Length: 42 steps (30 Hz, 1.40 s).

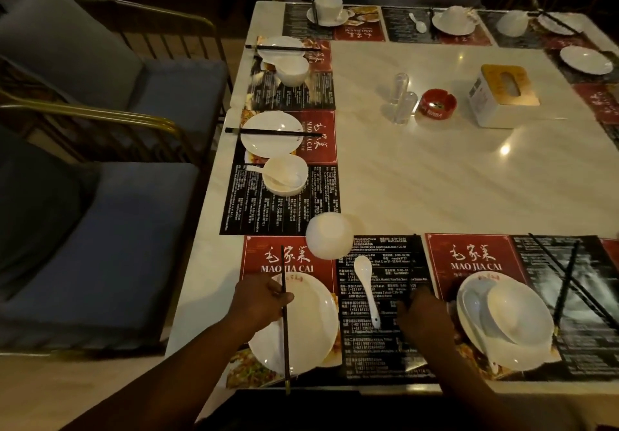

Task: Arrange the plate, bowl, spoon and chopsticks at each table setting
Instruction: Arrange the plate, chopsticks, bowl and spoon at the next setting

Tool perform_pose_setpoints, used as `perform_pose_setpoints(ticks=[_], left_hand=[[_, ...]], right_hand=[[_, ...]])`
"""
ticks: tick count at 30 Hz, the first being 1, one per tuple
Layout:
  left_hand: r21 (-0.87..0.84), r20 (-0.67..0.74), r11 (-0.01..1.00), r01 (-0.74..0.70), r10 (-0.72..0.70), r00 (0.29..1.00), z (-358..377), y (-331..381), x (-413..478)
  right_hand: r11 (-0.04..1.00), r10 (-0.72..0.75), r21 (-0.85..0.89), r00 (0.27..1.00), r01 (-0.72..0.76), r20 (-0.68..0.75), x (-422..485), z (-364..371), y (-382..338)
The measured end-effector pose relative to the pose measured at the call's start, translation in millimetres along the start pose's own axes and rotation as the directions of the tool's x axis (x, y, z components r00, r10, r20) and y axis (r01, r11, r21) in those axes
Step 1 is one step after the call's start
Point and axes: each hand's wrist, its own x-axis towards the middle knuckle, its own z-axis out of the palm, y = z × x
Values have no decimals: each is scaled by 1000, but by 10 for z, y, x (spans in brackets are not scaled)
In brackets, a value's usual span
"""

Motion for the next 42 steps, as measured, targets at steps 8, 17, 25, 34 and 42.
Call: perform_pose_setpoints(ticks=[8,17,25,34,42], left_hand=[[33,69,998,-53,50,996,28,-51,99],[17,50,990,-138,137,989,-109,-118,131],[179,-123,953,-245,268,955,-301,-220,101],[197,-55,950,-243,258,965,-369,-333,154],[224,-22,943,-244,255,967,-355,-386,141]], right_hand=[[993,-37,106,998,42,-45,-267,-113,-288],[956,-289,115,933,269,217,-954,602,-1058],[960,-276,99,941,261,195,-880,852,-1101],[974,-209,135,953,182,218,-920,941,-1148],[977,-207,103,952,188,227,-898,982,-1153]])
